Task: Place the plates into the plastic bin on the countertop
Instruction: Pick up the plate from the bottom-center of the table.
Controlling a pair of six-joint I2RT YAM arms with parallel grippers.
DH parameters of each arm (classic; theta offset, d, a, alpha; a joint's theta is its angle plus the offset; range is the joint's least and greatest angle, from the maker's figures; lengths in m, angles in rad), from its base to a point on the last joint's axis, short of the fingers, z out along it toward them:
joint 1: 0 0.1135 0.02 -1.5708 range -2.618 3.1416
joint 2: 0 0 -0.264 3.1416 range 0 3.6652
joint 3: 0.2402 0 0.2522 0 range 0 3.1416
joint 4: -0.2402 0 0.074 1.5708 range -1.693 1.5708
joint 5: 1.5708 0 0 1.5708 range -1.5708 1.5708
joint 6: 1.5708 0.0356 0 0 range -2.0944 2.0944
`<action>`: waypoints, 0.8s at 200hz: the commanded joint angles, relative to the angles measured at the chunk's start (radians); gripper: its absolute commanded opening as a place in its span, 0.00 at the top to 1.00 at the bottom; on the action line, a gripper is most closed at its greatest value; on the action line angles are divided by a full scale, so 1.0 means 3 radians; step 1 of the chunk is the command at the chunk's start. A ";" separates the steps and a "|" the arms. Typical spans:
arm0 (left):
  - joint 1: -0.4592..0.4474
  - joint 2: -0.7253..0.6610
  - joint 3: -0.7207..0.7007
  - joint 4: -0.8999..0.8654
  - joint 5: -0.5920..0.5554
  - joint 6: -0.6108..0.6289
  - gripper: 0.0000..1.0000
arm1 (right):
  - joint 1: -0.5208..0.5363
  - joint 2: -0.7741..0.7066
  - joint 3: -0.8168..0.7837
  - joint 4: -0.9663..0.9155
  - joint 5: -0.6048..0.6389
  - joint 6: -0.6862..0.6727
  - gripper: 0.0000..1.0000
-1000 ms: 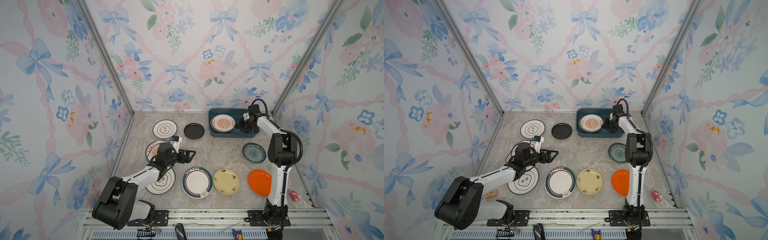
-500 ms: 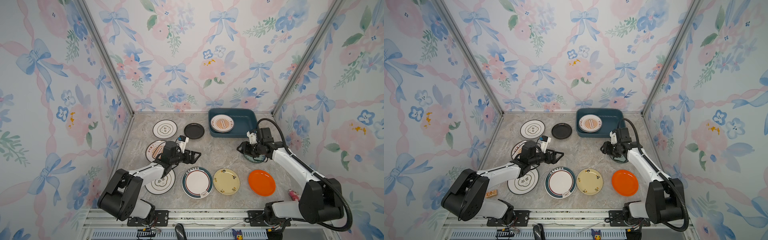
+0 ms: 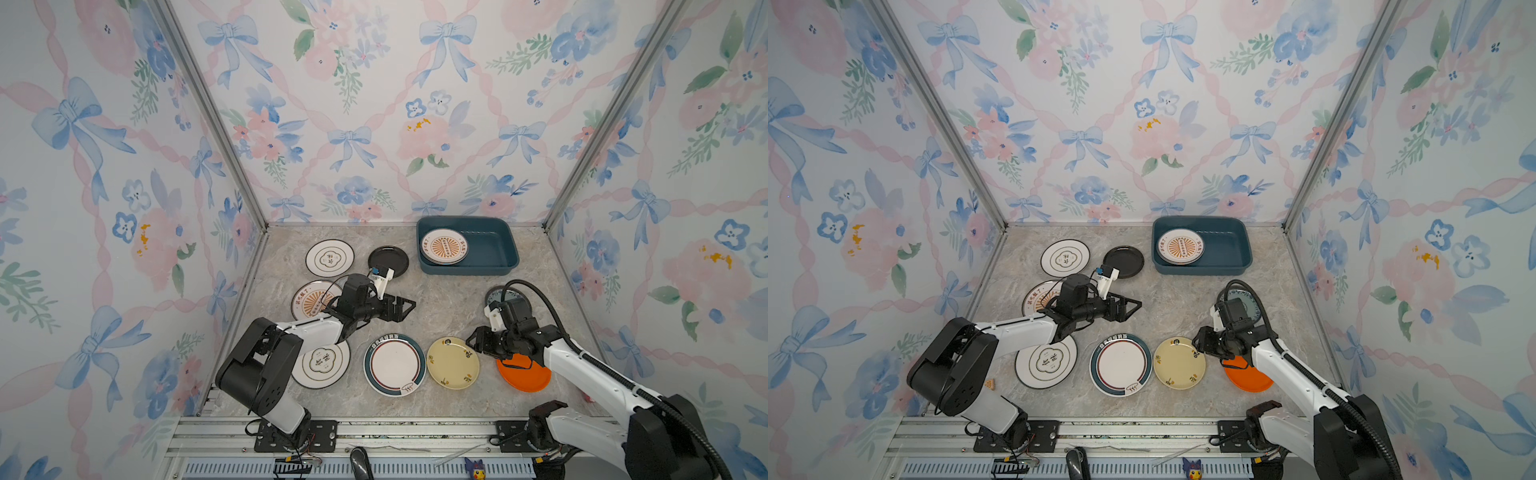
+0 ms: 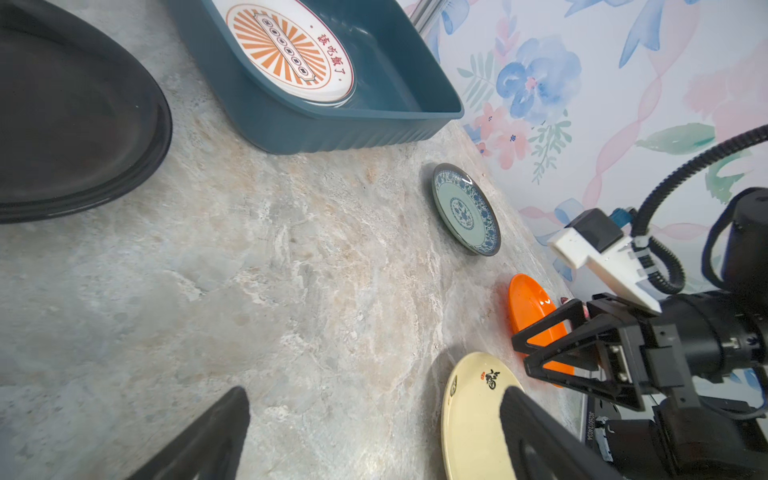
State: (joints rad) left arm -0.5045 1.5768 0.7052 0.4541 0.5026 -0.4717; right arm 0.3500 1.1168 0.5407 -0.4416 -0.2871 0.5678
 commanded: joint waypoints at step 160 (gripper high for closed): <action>-0.0029 0.0132 0.0224 0.0001 0.0119 -0.0013 0.04 | -0.0066 -0.0005 -0.0534 0.0524 -0.0189 0.0276 0.84</action>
State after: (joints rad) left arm -0.5076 1.6073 0.7513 0.4492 0.5175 -0.4725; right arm 0.3485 1.1187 0.3958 -0.2829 -0.3305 0.6674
